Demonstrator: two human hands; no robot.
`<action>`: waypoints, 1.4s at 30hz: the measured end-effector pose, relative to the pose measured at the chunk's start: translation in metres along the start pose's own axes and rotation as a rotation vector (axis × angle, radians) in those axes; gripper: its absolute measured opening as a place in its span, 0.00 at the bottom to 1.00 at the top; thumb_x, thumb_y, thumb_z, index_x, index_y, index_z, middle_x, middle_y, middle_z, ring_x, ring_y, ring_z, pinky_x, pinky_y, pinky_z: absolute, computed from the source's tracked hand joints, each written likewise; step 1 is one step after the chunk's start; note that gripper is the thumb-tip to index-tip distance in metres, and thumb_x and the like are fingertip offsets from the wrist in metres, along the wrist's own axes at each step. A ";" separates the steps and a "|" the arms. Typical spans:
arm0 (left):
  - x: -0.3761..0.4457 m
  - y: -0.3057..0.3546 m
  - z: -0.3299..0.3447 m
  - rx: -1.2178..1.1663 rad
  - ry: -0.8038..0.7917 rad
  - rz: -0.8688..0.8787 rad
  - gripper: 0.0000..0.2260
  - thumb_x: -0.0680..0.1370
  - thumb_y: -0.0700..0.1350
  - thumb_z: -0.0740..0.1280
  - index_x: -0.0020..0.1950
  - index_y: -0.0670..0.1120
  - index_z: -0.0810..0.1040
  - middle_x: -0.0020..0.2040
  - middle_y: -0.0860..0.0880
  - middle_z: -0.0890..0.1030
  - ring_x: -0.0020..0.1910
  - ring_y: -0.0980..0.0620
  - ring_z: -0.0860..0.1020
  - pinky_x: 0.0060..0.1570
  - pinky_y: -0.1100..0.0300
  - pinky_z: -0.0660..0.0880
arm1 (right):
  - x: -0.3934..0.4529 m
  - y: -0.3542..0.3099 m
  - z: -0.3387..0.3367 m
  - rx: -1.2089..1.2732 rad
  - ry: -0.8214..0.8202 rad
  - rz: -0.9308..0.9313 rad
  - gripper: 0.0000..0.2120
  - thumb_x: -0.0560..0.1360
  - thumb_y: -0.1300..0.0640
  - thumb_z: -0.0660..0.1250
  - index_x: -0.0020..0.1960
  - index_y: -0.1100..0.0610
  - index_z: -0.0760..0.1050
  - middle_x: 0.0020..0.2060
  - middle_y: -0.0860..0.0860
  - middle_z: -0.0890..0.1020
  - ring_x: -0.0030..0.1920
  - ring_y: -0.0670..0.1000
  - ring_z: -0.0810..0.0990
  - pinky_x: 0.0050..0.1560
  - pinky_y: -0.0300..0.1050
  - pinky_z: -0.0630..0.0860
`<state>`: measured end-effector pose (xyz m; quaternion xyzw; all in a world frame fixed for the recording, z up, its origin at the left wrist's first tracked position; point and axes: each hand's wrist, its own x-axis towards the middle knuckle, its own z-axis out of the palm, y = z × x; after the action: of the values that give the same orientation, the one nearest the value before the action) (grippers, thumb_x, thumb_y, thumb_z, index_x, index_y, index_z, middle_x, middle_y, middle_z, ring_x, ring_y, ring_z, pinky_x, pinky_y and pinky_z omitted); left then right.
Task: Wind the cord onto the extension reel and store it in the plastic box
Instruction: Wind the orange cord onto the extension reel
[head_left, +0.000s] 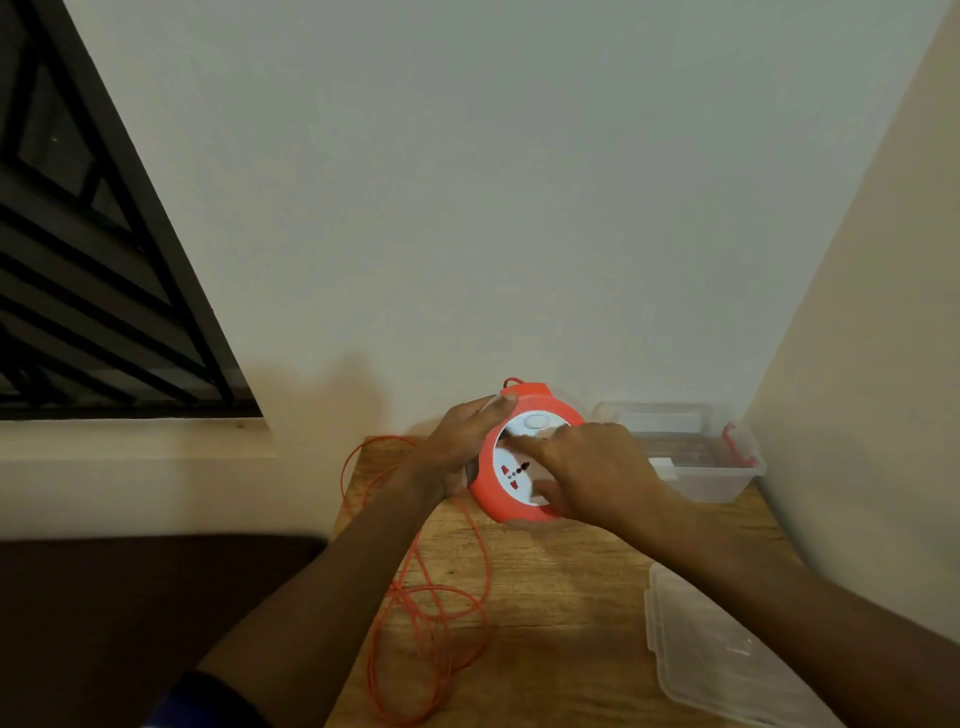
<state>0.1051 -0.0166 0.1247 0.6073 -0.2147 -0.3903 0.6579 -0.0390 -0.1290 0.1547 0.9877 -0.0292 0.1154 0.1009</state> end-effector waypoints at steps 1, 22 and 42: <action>0.000 0.001 0.002 -0.008 0.016 0.010 0.12 0.82 0.56 0.67 0.50 0.53 0.88 0.49 0.46 0.90 0.45 0.46 0.89 0.39 0.54 0.84 | -0.002 -0.002 0.002 0.068 0.046 0.100 0.33 0.70 0.39 0.69 0.72 0.40 0.63 0.54 0.49 0.84 0.48 0.55 0.83 0.41 0.46 0.78; 0.005 0.007 0.002 -0.030 -0.059 0.022 0.15 0.81 0.56 0.68 0.60 0.47 0.83 0.53 0.40 0.88 0.47 0.42 0.88 0.40 0.50 0.85 | -0.015 0.005 -0.015 -0.118 -0.088 -0.123 0.30 0.75 0.55 0.69 0.72 0.39 0.62 0.72 0.62 0.64 0.62 0.64 0.74 0.44 0.54 0.79; 0.002 -0.003 0.013 -0.074 -0.062 0.015 0.14 0.80 0.56 0.69 0.59 0.50 0.84 0.53 0.43 0.89 0.48 0.44 0.89 0.40 0.52 0.85 | -0.021 -0.019 0.000 0.068 0.089 0.376 0.30 0.77 0.35 0.56 0.73 0.49 0.63 0.45 0.50 0.86 0.38 0.52 0.83 0.33 0.41 0.70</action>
<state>0.0954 -0.0265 0.1240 0.5686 -0.2247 -0.4115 0.6759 -0.0582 -0.1099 0.1466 0.9616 -0.2050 0.1767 0.0455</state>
